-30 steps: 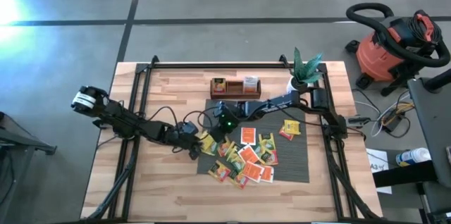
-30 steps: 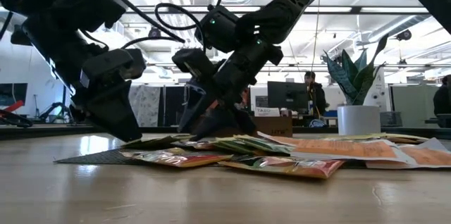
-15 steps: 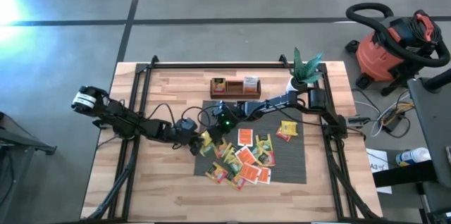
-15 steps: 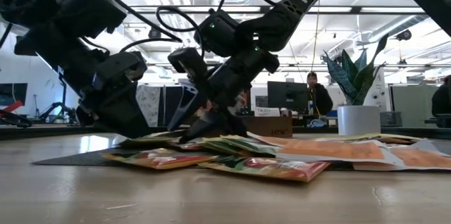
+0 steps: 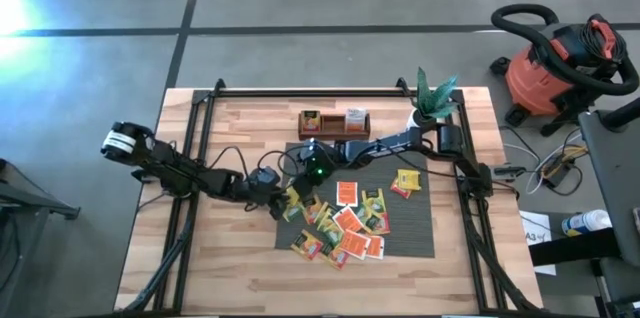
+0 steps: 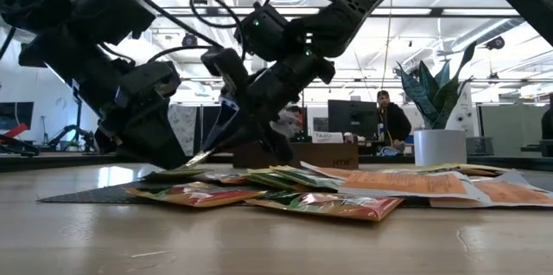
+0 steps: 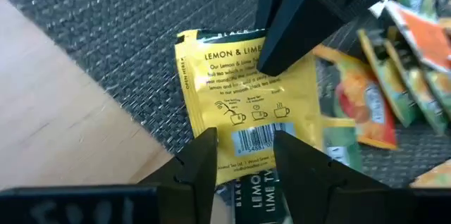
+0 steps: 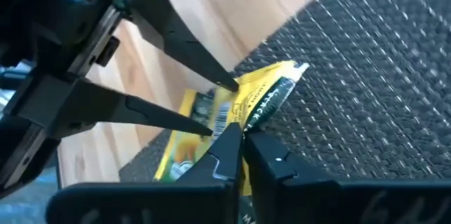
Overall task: Pick & Place Tea
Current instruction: Put the yellow tea bag into the middle section of the wooden organizer
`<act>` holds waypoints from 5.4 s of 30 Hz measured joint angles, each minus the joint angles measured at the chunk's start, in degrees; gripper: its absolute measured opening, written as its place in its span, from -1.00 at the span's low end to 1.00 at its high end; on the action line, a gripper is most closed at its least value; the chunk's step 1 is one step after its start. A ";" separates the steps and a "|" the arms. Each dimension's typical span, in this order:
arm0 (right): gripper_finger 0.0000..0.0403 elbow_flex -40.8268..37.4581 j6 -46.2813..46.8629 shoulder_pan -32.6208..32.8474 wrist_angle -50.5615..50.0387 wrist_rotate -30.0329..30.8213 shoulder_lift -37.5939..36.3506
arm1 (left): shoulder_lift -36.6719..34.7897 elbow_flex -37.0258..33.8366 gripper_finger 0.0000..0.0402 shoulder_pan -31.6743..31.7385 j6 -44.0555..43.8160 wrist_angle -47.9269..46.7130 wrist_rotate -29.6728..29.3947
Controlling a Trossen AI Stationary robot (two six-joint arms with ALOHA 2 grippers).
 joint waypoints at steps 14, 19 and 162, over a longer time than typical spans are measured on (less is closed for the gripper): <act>-0.96 0.42 -36.50 0.11 -16.49 23.43 -14.77 | -24.26 0.11 -0.31 1.08 2.71 -8.80 -14.58; -0.96 0.40 -51.84 1.91 -15.59 36.32 -18.59 | -30.83 0.14 -0.31 5.82 -0.85 -8.35 -12.33; -0.30 4.51 -21.79 -10.73 -30.80 -8.88 -28.19 | -12.53 21.72 -0.95 25.19 26.59 -20.48 39.85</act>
